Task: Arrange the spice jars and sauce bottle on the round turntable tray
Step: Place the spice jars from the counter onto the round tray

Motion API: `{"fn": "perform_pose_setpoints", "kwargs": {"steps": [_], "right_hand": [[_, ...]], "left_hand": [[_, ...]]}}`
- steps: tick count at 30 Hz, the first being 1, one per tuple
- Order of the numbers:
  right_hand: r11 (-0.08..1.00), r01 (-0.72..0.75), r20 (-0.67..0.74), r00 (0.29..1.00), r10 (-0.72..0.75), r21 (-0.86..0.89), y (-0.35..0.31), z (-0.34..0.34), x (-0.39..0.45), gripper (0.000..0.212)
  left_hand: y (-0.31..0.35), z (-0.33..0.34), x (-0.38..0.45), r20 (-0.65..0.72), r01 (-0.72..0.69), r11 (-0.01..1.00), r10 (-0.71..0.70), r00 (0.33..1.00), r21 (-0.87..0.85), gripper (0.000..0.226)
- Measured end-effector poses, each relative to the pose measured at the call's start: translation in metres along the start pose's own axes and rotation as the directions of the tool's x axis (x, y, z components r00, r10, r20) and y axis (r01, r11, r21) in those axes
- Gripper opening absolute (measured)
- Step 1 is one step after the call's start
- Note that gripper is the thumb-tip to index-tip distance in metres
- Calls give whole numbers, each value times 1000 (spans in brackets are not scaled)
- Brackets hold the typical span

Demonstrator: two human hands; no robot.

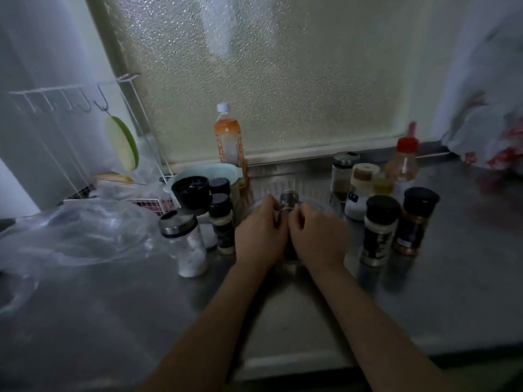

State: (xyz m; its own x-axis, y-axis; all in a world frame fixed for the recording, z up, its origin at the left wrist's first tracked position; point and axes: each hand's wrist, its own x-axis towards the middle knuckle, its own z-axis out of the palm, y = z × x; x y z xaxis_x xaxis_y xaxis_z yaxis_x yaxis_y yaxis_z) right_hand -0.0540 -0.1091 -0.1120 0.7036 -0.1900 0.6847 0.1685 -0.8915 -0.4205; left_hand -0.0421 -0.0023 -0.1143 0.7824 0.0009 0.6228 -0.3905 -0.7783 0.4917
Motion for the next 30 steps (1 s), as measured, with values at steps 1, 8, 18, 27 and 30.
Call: {"fn": "perform_pose_setpoints", "kwargs": {"steps": [1, 8, 18, 27, 30], "right_hand": [[999, 19, 0, 1000, -19, 26, -1, -3, -1, 35], [979, 59, -58, 997, -48, 196, 7, -3, -3, 34], [969, 209, -261, 950, -170, 131, 6, -16, -2, 15], [996, 3, -620, 783, 56, 95, 20, -29, 5, 35], [995, -45, -641, 762, 90, 87, 23, -30, 6, 38]], "left_hand": [[1, -2, 1, -5, 14, 1000, -14, 1000, -3, 24], [-10, -4, 15, 268, -13, 990, -25, 963, 140, 48], [-2, -9, 18, 130, 5, 988, 16, 991, -156, 31], [2, -13, 23, -162, -15, 972, -24, 987, -233, 37], [-1, -12, 23, -132, 0, 972, -32, 991, -233, 41]]}}
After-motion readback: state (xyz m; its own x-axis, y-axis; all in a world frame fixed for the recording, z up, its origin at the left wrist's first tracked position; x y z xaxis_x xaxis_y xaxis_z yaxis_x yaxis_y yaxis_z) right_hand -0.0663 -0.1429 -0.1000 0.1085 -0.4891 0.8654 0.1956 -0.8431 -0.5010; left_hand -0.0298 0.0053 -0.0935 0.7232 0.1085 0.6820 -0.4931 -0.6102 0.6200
